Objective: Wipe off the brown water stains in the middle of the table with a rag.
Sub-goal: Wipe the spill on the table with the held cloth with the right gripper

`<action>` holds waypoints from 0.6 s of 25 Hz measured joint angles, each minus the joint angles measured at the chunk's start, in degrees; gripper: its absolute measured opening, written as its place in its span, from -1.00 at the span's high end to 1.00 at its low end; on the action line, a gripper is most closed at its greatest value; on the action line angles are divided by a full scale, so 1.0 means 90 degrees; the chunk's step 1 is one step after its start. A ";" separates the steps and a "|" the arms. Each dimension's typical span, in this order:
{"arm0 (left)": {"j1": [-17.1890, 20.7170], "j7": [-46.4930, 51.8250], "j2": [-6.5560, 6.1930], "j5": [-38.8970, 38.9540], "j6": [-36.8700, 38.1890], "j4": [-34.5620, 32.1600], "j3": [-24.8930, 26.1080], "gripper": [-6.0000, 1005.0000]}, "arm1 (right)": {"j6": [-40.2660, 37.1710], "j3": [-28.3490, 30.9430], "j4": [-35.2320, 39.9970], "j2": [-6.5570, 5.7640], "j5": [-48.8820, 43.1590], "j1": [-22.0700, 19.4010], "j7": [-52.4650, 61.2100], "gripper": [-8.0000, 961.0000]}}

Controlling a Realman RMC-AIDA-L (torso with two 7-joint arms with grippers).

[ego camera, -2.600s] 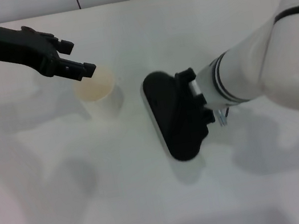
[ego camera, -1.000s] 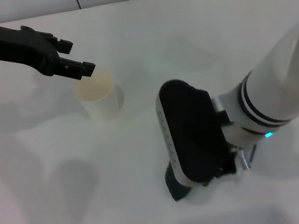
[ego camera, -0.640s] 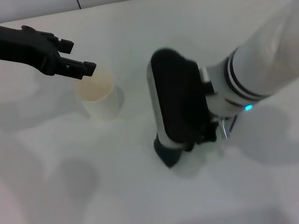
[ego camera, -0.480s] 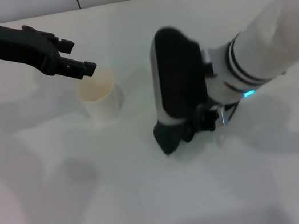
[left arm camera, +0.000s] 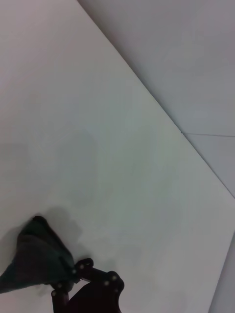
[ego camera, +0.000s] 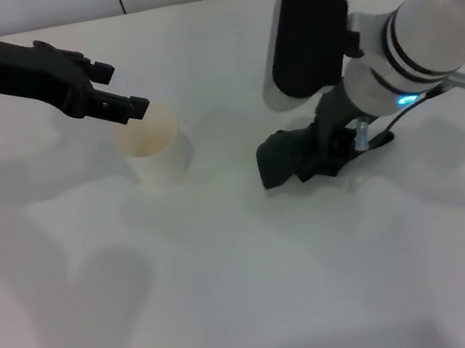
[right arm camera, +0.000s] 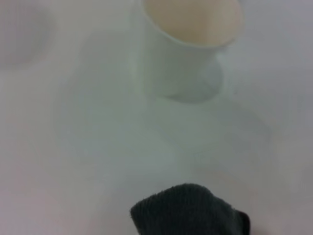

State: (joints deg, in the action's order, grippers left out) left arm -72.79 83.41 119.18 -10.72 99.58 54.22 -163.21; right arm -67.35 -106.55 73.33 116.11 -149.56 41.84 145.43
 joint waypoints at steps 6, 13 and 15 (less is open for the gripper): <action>0.0012 0.0000 0.0000 -0.0016 -0.0026 0.0000 0.0000 -0.66 | -0.0441 -0.0582 0.0296 -0.0008 0.0222 -0.0014 -0.0062 0.84; 0.0021 0.0000 0.0000 -0.0021 -0.0033 0.0000 0.0000 -0.66 | -0.1379 -0.1037 0.1391 -0.0017 0.0983 -0.0195 -0.0535 0.84; 0.0021 0.0000 0.0000 -0.0024 -0.0037 0.0001 0.0000 -0.66 | -0.1299 -0.1112 0.1492 -0.0019 0.0970 -0.0249 -0.0578 0.84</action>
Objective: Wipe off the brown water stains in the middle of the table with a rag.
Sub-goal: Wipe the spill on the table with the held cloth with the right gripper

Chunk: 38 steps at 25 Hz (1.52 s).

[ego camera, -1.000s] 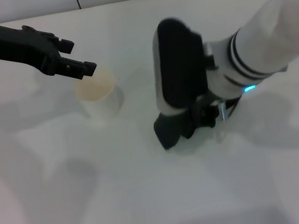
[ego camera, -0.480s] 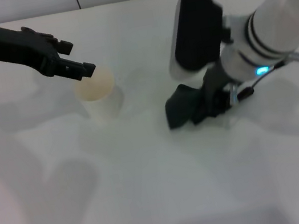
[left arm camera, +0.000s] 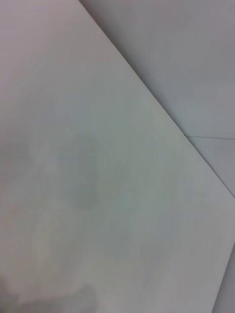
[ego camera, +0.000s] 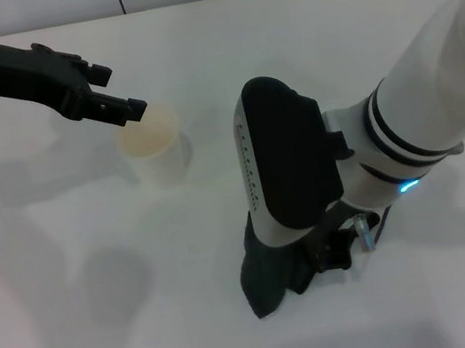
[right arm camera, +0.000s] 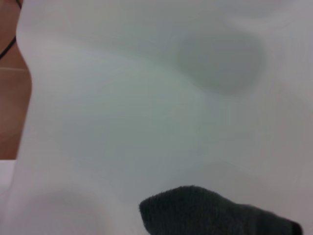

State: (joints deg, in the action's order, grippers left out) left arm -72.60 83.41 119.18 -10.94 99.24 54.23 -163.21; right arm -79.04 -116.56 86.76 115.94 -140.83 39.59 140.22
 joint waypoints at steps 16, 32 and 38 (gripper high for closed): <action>-0.0003 0.0000 0.0000 0.0001 -0.0072 0.0000 0.0000 -0.66 | 0.2908 -0.0133 -0.1680 0.0028 -0.0724 0.0220 0.0189 0.84; -0.0003 0.0019 -0.0001 -0.0039 -0.0178 -0.0164 0.0000 -0.66 | 0.3746 0.0761 -0.2733 0.0020 -0.0693 0.0356 0.0351 0.83; 0.0006 0.0020 -0.0012 -0.0060 -0.0238 -0.0164 0.0000 -0.66 | 0.2510 0.0388 -0.1479 -0.0010 -0.0736 -0.0043 0.0290 0.83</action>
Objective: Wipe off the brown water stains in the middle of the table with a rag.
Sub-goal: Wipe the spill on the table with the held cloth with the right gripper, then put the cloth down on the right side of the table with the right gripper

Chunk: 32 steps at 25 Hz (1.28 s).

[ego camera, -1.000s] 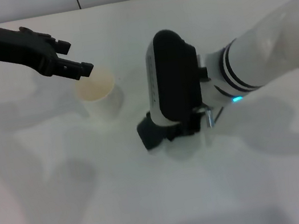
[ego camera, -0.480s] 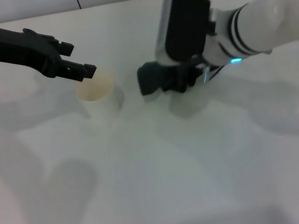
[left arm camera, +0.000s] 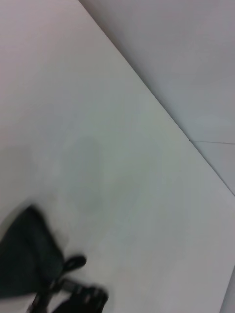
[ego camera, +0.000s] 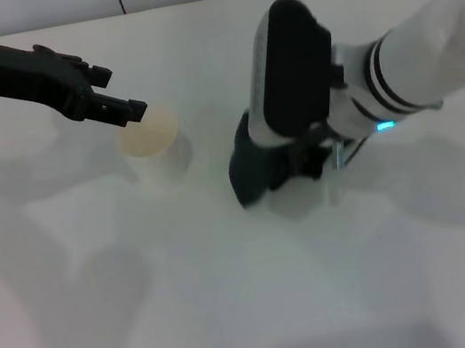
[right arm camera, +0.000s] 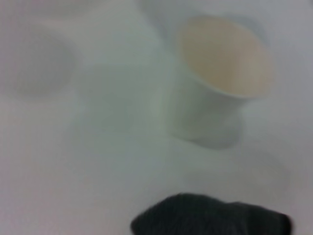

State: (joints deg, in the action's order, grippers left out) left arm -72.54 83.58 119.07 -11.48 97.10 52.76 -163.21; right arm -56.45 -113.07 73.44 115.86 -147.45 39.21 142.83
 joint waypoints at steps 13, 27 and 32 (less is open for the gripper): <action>0.0012 0.0000 -0.0018 -0.0005 -0.0019 0.0026 0.0000 -0.66 | -0.1948 0.0160 0.1270 -0.0014 -0.0244 -0.0327 -0.0085 0.83; -0.0021 0.0000 -0.0011 -0.0003 -0.0100 -0.0001 -0.0010 -0.66 | -0.2041 0.2553 0.0360 -0.0062 -0.0765 -0.0727 -0.0307 0.83; -0.0031 0.0000 0.0000 -0.0003 -0.0106 -0.0003 -0.0010 -0.66 | -0.2139 0.3064 0.0123 -0.0069 -0.0919 -0.0747 -0.0326 0.83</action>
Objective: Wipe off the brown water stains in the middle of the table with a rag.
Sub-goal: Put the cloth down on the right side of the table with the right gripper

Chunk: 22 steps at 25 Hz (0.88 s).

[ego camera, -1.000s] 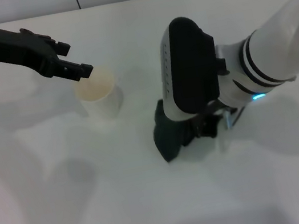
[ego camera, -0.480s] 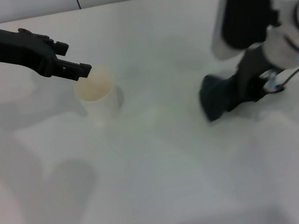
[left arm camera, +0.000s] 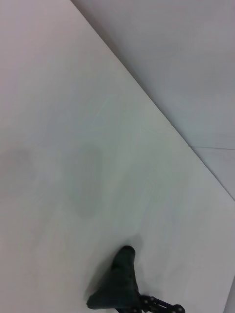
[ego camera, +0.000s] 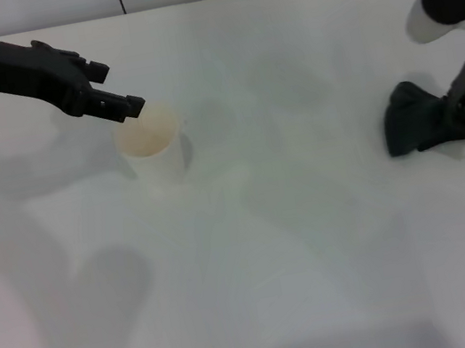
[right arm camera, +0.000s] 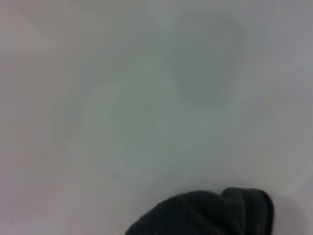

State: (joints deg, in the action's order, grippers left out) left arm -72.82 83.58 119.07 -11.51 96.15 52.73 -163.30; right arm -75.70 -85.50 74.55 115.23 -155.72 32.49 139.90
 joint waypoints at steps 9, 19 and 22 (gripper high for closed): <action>-0.0021 0.0000 0.0003 0.0000 0.0000 0.0000 0.0000 -0.66 | -0.0290 0.0119 0.0048 0.0032 0.0260 0.0022 0.0049 0.82; 0.0005 0.0000 0.0013 0.0000 0.0026 0.0000 0.0000 -0.66 | -0.0531 0.0585 0.0180 -0.0011 0.0751 0.0044 0.0004 0.49; -0.0004 0.0000 0.0013 -0.0002 0.0021 0.0000 0.0000 -0.66 | -0.0604 0.0622 0.0230 -0.0011 0.0754 0.0044 0.0001 0.25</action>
State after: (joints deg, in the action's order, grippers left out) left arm -72.85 83.59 119.18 -11.52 96.34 52.73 -163.30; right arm -81.13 -79.89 76.62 115.13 -148.93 32.89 139.91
